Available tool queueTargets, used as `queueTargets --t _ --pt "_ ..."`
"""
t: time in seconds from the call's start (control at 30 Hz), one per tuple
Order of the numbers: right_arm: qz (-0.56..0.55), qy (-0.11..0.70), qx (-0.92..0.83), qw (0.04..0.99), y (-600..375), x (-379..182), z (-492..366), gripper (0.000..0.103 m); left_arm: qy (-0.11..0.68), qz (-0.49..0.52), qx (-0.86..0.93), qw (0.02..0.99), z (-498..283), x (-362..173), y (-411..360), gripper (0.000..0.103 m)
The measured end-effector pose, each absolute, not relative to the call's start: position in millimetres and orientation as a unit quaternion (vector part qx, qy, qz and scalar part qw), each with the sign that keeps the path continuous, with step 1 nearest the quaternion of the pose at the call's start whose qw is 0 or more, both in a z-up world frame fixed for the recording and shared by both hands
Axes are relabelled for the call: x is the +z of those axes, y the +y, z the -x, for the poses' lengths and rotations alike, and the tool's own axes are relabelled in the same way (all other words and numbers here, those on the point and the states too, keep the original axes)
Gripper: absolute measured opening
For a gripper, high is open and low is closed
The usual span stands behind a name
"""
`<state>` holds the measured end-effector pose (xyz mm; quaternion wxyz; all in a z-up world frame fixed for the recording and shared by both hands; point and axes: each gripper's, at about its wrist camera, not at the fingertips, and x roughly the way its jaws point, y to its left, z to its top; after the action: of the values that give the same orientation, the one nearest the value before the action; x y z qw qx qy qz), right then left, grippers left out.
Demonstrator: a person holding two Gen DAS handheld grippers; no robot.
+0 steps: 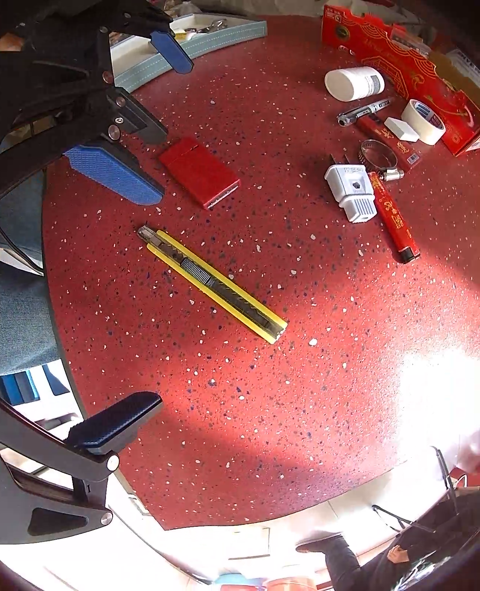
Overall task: Organize rigid objects
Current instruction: 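Move both tools back over the table toward the white jar and red case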
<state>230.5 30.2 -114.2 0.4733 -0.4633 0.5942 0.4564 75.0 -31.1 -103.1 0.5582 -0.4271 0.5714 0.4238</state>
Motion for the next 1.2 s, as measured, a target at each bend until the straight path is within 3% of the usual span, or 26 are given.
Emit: queueTargets --t 0.3,0.53,0.8,1.2 --pt "0.530 0.478 0.563 0.418 50 -109 -156 0.102 0.480 0.492 0.513 0.514 16 -78 9 0.103" --pt "0.566 0.411 0.607 0.376 48 -112 -77 0.102 0.430 0.518 0.544 0.500 24 -85 87 0.103" --pt "0.583 0.424 0.590 0.365 46 -130 -44 0.102 0.399 0.532 0.563 0.491 2 -100 154 0.103" --pt "0.593 0.410 0.586 0.369 39 -132 -35 0.103 0.401 0.548 0.564 0.471 3 -137 171 0.103"
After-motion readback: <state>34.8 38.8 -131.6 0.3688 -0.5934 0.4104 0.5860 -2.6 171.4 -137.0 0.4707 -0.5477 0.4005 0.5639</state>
